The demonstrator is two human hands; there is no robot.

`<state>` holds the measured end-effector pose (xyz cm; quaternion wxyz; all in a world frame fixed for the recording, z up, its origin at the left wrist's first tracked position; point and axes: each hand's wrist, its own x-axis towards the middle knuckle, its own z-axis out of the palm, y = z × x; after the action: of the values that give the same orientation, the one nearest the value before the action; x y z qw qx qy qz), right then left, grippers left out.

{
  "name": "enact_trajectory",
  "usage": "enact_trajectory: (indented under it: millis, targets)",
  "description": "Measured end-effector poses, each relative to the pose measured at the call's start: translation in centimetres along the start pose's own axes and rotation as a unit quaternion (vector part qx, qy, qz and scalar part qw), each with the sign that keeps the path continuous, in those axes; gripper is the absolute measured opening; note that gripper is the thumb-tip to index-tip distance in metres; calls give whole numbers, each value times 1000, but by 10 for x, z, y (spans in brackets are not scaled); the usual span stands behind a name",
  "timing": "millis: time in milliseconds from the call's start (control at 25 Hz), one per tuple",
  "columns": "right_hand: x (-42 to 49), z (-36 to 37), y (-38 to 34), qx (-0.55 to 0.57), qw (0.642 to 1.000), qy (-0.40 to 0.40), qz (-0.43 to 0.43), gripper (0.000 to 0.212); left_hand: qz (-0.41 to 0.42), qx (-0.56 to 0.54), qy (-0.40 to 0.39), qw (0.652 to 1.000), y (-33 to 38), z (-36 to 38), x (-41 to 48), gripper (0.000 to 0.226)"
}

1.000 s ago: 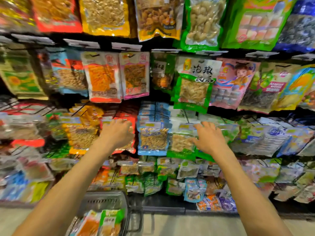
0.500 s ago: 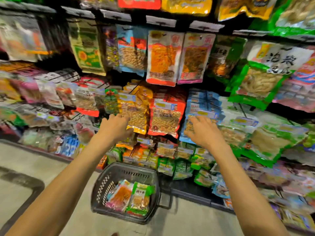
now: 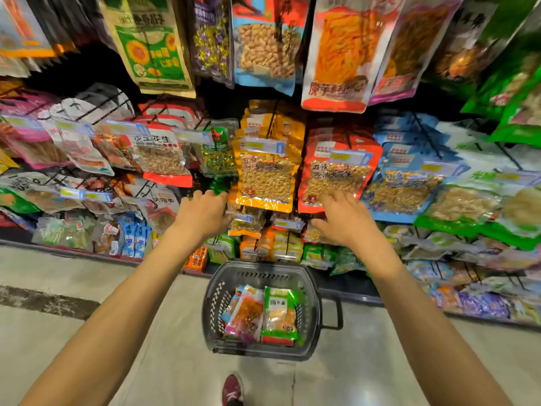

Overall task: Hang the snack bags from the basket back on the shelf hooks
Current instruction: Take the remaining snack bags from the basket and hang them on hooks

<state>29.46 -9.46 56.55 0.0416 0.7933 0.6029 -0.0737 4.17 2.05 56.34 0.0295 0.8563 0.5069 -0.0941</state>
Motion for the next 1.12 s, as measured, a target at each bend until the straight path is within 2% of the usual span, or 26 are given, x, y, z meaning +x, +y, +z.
enact_trajectory:
  millis: [240,520,680,840,1120]
  targets:
    - [20,80,-46,16,995,-92,22,61,47,-33,-68,996,-42,79,37,51]
    - [41,202,-58,26,979,-199,26,60,56,-38,-172,983,-46,210,60,47]
    - [47,306,-58,65,958,-278,39,54,41,-45,-226,972,-34,307,72,45]
    - [55,416,-54,80,946,-310,54,44,5,-92,-266,960,-22,420,82,42]
    - [100,608,-41,89,920,-369,96,59,-37,-147,-295,943,-14,610,121,41]
